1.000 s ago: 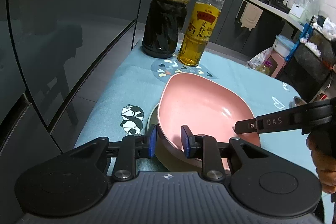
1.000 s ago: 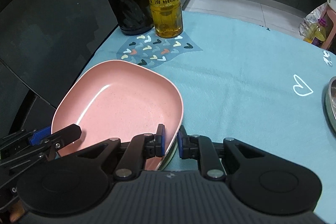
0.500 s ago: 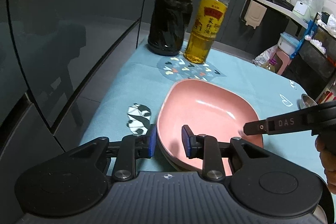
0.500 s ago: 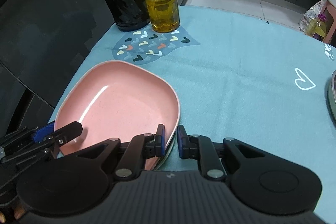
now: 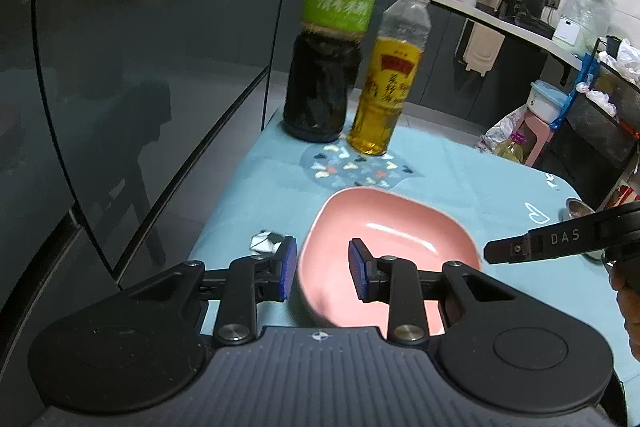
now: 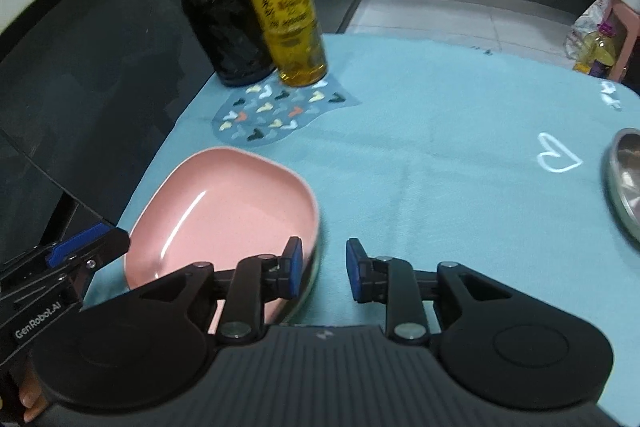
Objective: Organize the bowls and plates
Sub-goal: 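Open both grippers and move toward the steel bowl, then close both grippers on the steel bowl rim and lift it, then carry the steel bowl over the stacked dishes and lower it in, then press the steel bowl down into the pink dish with both grippers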
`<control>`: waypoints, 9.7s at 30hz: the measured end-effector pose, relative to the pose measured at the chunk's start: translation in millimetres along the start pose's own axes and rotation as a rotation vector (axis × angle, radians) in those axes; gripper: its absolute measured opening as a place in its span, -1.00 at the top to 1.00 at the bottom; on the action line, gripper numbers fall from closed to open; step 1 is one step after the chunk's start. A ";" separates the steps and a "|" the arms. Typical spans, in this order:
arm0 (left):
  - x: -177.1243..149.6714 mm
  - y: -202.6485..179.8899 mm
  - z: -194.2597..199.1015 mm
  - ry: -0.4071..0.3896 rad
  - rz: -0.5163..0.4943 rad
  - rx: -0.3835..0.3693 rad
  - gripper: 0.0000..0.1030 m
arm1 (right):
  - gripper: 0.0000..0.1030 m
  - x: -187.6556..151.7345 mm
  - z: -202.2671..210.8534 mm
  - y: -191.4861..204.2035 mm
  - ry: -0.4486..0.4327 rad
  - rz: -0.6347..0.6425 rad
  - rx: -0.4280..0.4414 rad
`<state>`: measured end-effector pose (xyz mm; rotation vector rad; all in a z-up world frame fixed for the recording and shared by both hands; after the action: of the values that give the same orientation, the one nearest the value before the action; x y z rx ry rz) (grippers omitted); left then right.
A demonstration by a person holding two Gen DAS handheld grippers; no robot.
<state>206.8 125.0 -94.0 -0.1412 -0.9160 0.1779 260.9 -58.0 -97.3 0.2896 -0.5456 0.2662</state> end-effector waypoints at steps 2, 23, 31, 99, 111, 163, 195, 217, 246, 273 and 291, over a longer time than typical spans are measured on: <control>3.7 -9.9 2.8 -0.005 -0.026 -0.005 0.47 | 0.58 0.6 7.4 -8.4 -0.021 -0.003 -0.010; 18.5 -183.9 -14.2 0.088 -0.266 -0.166 0.42 | 0.58 -25.8 98.3 -215.1 -0.247 -0.435 -0.227; 20.9 -244.8 -32.5 0.096 -0.292 -0.243 0.41 | 0.58 -39.5 92.6 -253.8 -0.230 -0.580 -0.247; 18.3 -122.3 6.1 0.098 -0.011 -0.128 0.69 | 0.72 -9.5 89.5 -62.3 -0.232 -0.165 -0.095; 3.8 -34.1 9.2 0.128 0.072 -0.028 0.68 | 0.71 -5.5 43.5 26.1 -0.094 -0.003 -0.065; -12.4 13.0 -27.3 0.112 0.032 0.019 0.38 | 0.07 -16.2 -13.6 16.3 0.136 -0.171 0.030; -17.7 0.0 -37.1 0.150 -0.026 -0.023 0.36 | 0.41 -7.2 -13.0 36.7 0.058 0.008 -0.060; -24.4 3.4 -42.9 0.166 -0.003 -0.031 0.28 | 0.49 -15.4 -24.5 29.1 0.098 -0.069 -0.030; -30.7 -42.1 41.7 0.090 -0.059 -0.089 0.29 | 0.49 -47.2 70.1 20.5 -0.017 -0.086 -0.007; -83.6 -106.4 100.8 0.086 -0.193 -0.184 0.29 | 0.49 -131.8 133.2 -23.7 -0.079 -0.171 -0.064; -102.8 -110.0 100.2 0.137 -0.213 -0.169 0.28 | 0.48 -137.3 124.4 -27.1 -0.058 -0.190 -0.056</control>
<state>75.7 0.3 -91.7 -0.2084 -0.8029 -0.1064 98.5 -148.6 -75.7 0.2931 -0.5781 0.0582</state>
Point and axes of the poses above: each gripper's, at about its wrist camera, not at the fingertips, and z roughly against the way its jaws point, y to its left, x to its top, the point moved 6 cm from there along -z, roughly the way its jaws point, and after that the axes turned 1 degree about z, right-handed, at the moved point
